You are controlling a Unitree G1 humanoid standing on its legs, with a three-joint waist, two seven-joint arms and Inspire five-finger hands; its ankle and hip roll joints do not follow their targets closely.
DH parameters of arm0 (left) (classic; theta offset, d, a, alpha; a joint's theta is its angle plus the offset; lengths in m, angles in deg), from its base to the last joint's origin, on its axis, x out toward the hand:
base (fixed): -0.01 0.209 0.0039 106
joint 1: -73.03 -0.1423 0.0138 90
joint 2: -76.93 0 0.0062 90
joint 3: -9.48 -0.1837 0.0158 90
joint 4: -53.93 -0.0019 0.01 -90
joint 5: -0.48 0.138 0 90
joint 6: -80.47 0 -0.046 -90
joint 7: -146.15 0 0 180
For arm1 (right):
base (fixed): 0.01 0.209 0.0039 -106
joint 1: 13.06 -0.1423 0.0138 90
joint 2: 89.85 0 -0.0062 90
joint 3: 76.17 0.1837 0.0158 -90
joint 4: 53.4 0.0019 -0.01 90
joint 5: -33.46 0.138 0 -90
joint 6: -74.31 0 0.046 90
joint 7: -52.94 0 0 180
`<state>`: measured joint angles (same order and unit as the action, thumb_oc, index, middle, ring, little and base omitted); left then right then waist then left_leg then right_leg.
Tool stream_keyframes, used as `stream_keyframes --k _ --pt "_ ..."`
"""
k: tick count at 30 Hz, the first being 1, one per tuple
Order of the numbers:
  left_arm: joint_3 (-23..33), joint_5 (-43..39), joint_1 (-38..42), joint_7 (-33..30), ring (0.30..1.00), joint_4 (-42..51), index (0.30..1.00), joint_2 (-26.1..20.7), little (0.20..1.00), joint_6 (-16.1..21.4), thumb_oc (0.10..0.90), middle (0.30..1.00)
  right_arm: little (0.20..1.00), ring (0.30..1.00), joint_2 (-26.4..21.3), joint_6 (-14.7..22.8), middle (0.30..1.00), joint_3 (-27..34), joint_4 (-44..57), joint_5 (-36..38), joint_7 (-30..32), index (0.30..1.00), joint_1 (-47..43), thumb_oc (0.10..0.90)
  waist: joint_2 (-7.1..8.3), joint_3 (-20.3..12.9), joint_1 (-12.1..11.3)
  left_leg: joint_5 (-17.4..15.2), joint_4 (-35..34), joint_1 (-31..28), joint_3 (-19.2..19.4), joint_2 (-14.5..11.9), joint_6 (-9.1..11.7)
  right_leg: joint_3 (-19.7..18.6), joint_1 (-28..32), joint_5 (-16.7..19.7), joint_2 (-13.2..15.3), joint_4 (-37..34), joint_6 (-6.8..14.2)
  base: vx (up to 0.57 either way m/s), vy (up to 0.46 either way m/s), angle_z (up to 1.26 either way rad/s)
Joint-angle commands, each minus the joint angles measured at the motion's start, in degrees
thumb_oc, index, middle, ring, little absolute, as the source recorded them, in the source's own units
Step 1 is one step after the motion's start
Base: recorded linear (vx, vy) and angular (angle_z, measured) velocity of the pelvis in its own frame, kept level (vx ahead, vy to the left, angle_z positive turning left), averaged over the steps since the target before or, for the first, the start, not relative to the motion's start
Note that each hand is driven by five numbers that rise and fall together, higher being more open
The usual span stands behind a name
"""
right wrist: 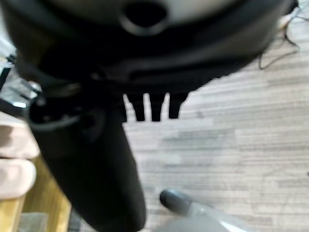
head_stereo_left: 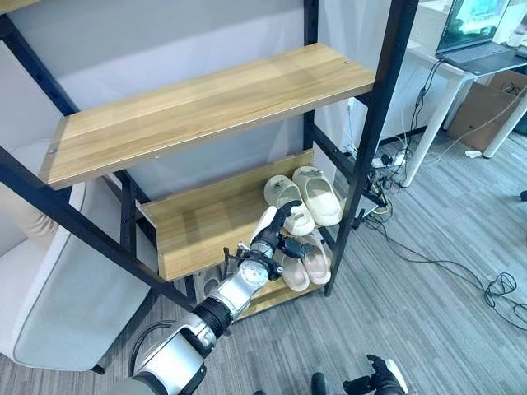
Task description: Arrange the slippers neatly on the shoe rack.
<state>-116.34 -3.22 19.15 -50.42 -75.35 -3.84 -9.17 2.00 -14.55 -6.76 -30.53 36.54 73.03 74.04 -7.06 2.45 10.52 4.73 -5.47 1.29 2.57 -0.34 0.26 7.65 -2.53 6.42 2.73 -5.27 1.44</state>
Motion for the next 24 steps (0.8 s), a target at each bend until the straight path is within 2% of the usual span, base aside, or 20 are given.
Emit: stream_keyframes --k 1,6,7,10,13,16,20,24 --pt "3.5 2.0 6.1 -0.9 0.9 2.1 0.9 -1.5 0.9 6.8 0.8 0.9 0.9 0.9 4.5 2.1 0.9 0.1 -3.4 0.7 -0.1 0.9 0.7 0.8 2.9 -3.6 -1.4 -5.3 0.5 -1.0 0.9 -2.5 3.7 -2.4 0.4 -5.6 2.3 0.3 6.1 -0.05 0.011 0.01" --pt "5.3 3.3 2.6 -1.1 0.9 9.8 0.9 -6.0 0.9 7.6 0.8 0.9 0.9 0.9 5.2 1.9 0.9 1.3 -3.8 1.0 -0.4 0.9 1.4 0.8 3.6 -4.2 -2.4 -5.3 0.5 -1.3 0.4 -2.4 3.7 -1.5 1.1 -5.6 2.4 0.3 6.2 -0.02 0.007 0.02" --pt "5.9 5.8 0.0 -1.2 0.9 15.9 0.9 -9.4 0.9 8.7 0.8 0.9 0.9 0.9 5.3 2.2 0.9 2.2 -3.7 1.5 -0.5 0.9 1.2 0.8 4.08 -4.2 -3.3 -5.2 0.5 -1.5 -0.1 -2.3 3.7 -1.1 1.4 -5.6 2.4 0.3 6.1 -0.02 0.004 0.06" --pt "7.0 5.8 -3.0 -0.3 0.9 21.4 0.9 -11.8 0.9 9.3 0.8 0.9 0.9 0.9 5.5 2.3 0.9 2.5 -3.5 1.6 -0.3 0.9 0.9 0.8 4.48 -4.3 -4.0 -5.2 0.5 -1.7 -0.3 -2.1 3.7 -0.8 1.9 -5.6 2.4 0.3 6.2 -0.04 0.016 0.15" --pt "9.7 4.3 -9.6 1.7 0.9 29.3 0.9 -14.5 0.9 10.8 0.8 0.9 0.9 0.9 6.3 2.1 0.9 2.9 -3.4 0.4 -0.3 0.9 1.5 0.8 5.1 -4.6 -5.9 -5.3 0.5 -2.0 -0.7 -2.1 3.6 -0.2 2.3 -5.5 2.5 0.3 6.2 -0.04 0.021 0.1" --pt "10.6 4.0 -12.4 2.8 0.9 32.0 0.9 -15.5 0.9 11.2 0.8 0.9 0.9 0.9 6.6 1.9 0.9 2.9 -3.4 -0.2 -0.3 0.9 1.4 0.8 5.33 -4.9 -6.6 -5.2 0.5 -1.9 -0.9 -2.1 3.6 0.0 2.3 -5.4 2.5 0.3 6.2 -0.05 0.017 0.09" --pt "12.6 1.7 -20.2 6.0 0.9 37.1 0.9 -17.5 0.9 11.8 0.8 0.9 0.9 0.9 7.4 1.9 0.9 3.5 -3.2 -0.7 -0.4 0.9 1.9 0.8 5.91 -5.2 -8.0 -4.5 0.5 -1.8 -1.7 -2.0 3.4 0.5 2.5 -4.9 2.4 0.3 6.0 -0.04 0.015 0.12" --pt "13.4 -1.3 -25.8 8.1 0.9 37.2 0.9 -17.6 0.9 11.8 0.8 0.9 0.9 0.9 7.8 1.9 0.9 3.4 -3.0 -1.3 -0.5 0.9 1.9 0.8 6.41 -5.2 -9.1 -4.5 0.5 -2.1 -2.6 -2.0 3.4 1.6 3.5 -5.2 2.4 0.3 5.9 0.0 0.009 0.06"
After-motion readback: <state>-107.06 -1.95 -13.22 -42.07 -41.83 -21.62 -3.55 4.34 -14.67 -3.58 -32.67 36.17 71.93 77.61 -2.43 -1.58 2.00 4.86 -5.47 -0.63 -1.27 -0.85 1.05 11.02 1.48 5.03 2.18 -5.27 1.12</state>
